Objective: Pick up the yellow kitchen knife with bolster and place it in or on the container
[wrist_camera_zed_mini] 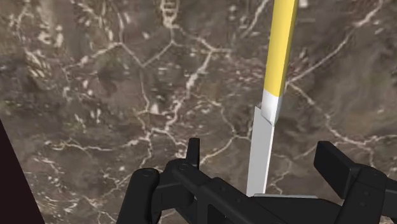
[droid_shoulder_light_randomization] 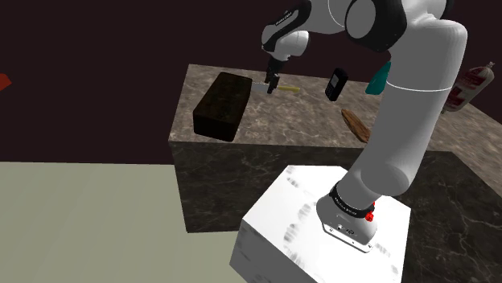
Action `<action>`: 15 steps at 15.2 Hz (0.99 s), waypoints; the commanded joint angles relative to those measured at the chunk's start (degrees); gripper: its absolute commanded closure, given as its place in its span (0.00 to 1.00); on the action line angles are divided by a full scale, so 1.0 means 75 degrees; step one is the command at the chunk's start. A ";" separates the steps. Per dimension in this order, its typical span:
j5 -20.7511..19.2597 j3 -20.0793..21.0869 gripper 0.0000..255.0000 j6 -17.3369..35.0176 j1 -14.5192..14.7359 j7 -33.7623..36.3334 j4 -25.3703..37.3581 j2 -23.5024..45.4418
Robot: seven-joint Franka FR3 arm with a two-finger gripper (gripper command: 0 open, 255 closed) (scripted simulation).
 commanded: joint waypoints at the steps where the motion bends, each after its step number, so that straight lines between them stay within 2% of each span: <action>1: 0.0000 0.0000 1.00 0.0000 0.0000 0.0000 0.0000 0.0000; 10: 0.0001 0.0000 1.00 0.0001 0.0000 -0.0001 0.0000 0.0001; 15: -0.0262 -0.0111 1.00 -0.0400 0.0081 0.0198 0.0156 -0.0300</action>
